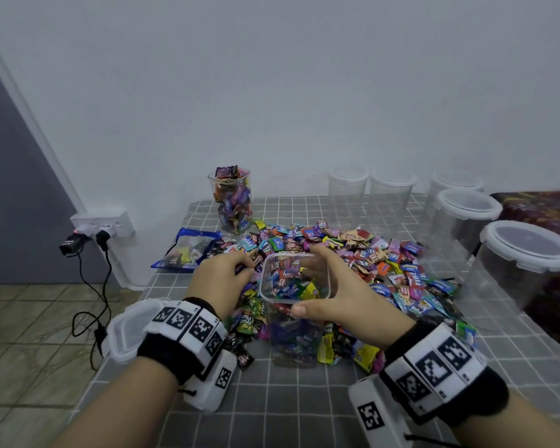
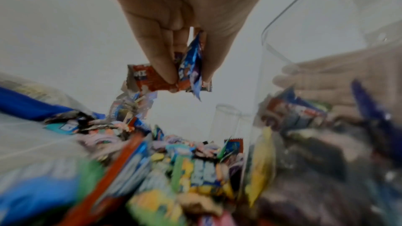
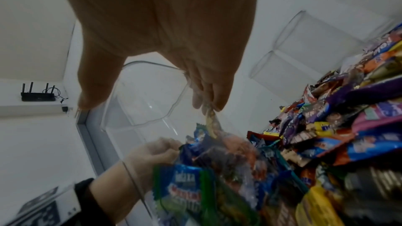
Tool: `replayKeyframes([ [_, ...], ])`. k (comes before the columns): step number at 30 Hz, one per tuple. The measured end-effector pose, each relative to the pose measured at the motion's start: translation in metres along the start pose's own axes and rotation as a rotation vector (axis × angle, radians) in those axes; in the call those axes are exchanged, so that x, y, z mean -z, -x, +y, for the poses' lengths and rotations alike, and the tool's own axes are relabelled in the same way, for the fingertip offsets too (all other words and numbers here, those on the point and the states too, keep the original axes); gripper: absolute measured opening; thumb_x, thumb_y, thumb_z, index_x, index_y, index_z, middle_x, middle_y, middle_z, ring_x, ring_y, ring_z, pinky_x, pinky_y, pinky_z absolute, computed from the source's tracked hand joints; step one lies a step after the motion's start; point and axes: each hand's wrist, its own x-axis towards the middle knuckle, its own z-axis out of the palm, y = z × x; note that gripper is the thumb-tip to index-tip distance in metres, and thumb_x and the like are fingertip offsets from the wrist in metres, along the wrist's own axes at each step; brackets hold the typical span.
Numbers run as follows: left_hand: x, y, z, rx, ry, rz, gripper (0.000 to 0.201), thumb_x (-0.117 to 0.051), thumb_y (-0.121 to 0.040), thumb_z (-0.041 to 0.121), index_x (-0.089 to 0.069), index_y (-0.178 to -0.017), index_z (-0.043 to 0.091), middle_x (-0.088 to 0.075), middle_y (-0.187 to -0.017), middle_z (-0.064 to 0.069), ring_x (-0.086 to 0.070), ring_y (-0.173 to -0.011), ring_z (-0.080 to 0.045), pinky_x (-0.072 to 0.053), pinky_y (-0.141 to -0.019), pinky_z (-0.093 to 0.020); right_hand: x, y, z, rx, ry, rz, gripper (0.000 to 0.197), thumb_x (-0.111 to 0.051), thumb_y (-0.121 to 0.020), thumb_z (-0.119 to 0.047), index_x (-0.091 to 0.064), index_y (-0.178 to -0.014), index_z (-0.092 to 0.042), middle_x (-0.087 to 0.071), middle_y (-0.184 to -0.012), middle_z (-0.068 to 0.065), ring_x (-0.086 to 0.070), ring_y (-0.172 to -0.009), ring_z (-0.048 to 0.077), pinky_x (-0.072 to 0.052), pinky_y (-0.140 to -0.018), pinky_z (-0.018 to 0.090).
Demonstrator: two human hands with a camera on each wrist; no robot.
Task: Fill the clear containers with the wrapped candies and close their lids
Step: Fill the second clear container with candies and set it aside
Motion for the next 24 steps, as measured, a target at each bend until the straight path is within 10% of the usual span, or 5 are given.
replayKeyframes([
  [13,0.044,0.015,0.070,-0.270,0.353,0.077,0.013,-0.065,-0.086,0.021,-0.065,-0.081,0.034,-0.063,-0.076,0.018,-0.060,-0.075,-0.002,-0.052,-0.073,-0.028,0.000,-0.002,0.005,0.025,-0.047,0.031,0.104,-0.080,-0.048,-0.053,-0.027,-0.136,-0.032,-0.047,-0.129,-0.015,-0.048,-0.122,0.001,-0.042,-0.105,0.034],
  [24,0.029,0.023,0.075,-0.378,0.073,-0.081,0.007,-0.063,-0.085,0.022,-0.069,-0.089,0.022,-0.056,-0.076,0.016,-0.051,-0.073,-0.003,-0.040,-0.069,-0.020,0.000,-0.003,0.008,0.035,-0.014,0.046,0.078,-0.082,-0.057,-0.056,-0.047,-0.120,-0.028,-0.059,-0.124,-0.007,-0.054,-0.118,0.011,-0.044,-0.101,0.046],
])
